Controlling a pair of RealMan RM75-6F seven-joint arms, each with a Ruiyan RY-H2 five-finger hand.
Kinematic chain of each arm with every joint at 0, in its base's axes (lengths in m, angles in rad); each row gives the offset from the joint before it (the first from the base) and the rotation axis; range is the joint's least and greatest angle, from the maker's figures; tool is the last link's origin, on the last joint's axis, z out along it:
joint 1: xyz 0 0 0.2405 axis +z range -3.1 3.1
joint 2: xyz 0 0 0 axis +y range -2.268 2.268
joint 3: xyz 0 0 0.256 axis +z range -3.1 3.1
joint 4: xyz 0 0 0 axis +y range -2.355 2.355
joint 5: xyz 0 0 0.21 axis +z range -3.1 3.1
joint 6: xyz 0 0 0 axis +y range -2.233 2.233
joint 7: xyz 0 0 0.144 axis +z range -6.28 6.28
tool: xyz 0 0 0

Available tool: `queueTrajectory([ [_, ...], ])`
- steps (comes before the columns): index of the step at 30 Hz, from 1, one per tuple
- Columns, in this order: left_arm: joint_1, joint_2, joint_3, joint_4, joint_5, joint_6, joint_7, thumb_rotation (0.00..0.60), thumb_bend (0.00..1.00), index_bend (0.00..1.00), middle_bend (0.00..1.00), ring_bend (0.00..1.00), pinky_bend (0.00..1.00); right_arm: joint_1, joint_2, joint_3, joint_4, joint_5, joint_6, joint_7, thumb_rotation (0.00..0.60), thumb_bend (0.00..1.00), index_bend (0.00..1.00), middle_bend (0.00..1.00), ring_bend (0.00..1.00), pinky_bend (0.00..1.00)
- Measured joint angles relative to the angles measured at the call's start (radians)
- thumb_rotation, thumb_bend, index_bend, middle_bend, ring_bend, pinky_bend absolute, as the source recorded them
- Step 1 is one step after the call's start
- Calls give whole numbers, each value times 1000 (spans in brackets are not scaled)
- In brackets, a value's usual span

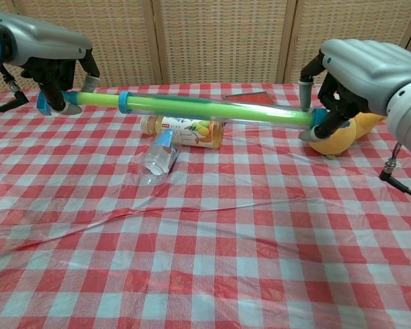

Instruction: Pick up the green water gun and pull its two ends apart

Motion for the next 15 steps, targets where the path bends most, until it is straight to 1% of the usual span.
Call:
queueTrajectory([
  [15, 20, 12, 29, 11, 14, -5, -20, 600, 581, 846, 966, 857, 772, -23, 47, 1, 20, 38, 4, 18, 600, 350, 704, 1000, 1000, 626],
])
